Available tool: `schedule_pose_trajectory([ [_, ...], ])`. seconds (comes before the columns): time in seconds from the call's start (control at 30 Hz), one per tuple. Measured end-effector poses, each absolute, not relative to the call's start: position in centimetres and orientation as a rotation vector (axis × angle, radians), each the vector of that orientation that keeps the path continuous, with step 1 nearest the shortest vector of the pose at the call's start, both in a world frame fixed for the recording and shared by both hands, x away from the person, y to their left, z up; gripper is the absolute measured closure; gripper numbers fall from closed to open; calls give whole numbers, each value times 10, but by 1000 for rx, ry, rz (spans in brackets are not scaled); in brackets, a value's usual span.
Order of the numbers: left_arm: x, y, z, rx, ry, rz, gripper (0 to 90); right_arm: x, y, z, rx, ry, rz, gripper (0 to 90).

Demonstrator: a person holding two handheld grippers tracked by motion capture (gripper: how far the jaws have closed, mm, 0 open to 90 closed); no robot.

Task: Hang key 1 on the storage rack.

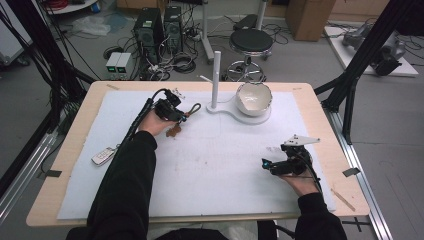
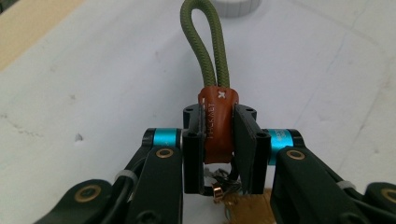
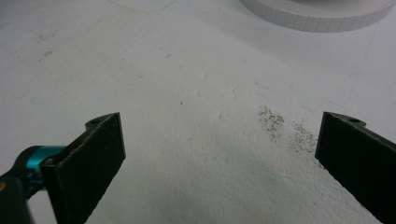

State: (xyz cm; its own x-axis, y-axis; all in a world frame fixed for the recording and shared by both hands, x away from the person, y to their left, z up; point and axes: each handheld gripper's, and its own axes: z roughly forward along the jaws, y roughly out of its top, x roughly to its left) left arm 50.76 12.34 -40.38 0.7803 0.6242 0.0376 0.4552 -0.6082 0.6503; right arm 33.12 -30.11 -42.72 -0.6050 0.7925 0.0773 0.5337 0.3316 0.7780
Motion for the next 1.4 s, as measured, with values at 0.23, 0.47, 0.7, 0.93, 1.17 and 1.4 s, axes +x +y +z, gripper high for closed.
schedule_pose_trajectory([
  [0.23,501,129,-379,2222,747,372,740,333,-303,-427,1195,2280,1150,7],
  [0.47,498,140,-361,2156,732,375,741,333,-301,-427,1191,2283,1148,7],
  [0.7,499,147,-347,2080,726,359,742,334,-301,-427,1194,2287,1145,7],
  [0.93,498,147,-336,2006,696,350,742,333,-301,-427,1195,2286,1146,7],
  [1.17,501,139,-330,1987,690,374,742,333,-300,-427,1186,2292,1148,7],
  [1.4,508,142,-337,1963,741,358,742,333,-301,-426,1184,2292,1161,7],
])
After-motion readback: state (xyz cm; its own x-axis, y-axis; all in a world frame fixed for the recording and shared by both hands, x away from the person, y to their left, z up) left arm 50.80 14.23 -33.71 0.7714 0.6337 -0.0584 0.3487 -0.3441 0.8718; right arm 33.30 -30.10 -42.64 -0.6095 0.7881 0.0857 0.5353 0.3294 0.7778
